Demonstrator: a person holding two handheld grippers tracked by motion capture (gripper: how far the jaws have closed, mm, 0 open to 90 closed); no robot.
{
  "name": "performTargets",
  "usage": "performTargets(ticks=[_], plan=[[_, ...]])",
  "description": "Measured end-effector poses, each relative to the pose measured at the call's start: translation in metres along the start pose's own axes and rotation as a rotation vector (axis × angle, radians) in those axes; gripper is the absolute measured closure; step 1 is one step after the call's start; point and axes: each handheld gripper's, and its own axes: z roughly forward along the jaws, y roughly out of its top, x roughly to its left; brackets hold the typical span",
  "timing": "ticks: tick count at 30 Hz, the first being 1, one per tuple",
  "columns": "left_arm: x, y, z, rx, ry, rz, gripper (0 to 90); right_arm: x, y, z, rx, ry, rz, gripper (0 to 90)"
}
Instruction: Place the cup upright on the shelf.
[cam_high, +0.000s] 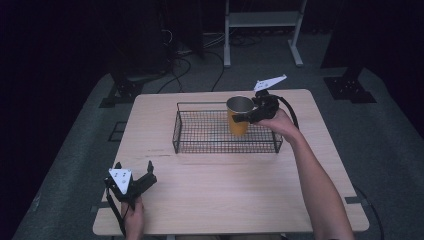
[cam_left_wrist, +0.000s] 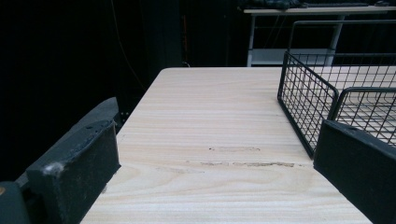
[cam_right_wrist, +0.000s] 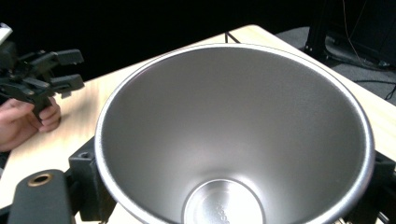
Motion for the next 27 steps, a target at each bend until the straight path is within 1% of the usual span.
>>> performTargets(ticks=[3,5,10,14,15,19,21,23,27], plan=[[0.000,0.000,0.000,0.000,0.000,0.000,0.0,-0.001,0.000,0.004,0.005,-0.010,-0.011,12.6],[0.000,0.000,0.000,0.002,0.001,-0.001,0.0,-0.006,-0.003,0.009,0.008,-0.010,-0.001,12.6],[0.000,0.000,0.000,0.002,0.001,0.004,0.0,-0.012,-0.010,0.020,0.038,-0.012,0.000,12.6],[-0.001,0.000,0.000,0.001,0.001,0.004,0.0,-0.017,-0.015,0.030,0.036,-0.018,0.012,12.5],[-0.001,0.000,0.000,0.001,0.000,0.004,0.0,-0.018,-0.016,0.033,0.039,-0.010,0.017,12.5],[0.000,0.000,0.000,0.000,-0.001,0.002,0.0,-0.019,-0.020,0.042,0.061,-0.006,0.016,12.5],[0.000,0.000,0.000,0.001,-0.002,0.002,0.0,-0.020,-0.022,0.045,0.078,-0.017,0.010,12.5],[0.000,0.000,0.000,0.001,0.000,0.002,0.0,-0.020,-0.025,0.047,0.078,-0.014,0.018,12.5],[0.000,0.000,0.000,0.000,-0.002,0.002,0.0,-0.022,-0.028,0.050,0.088,-0.020,0.018,12.5]])
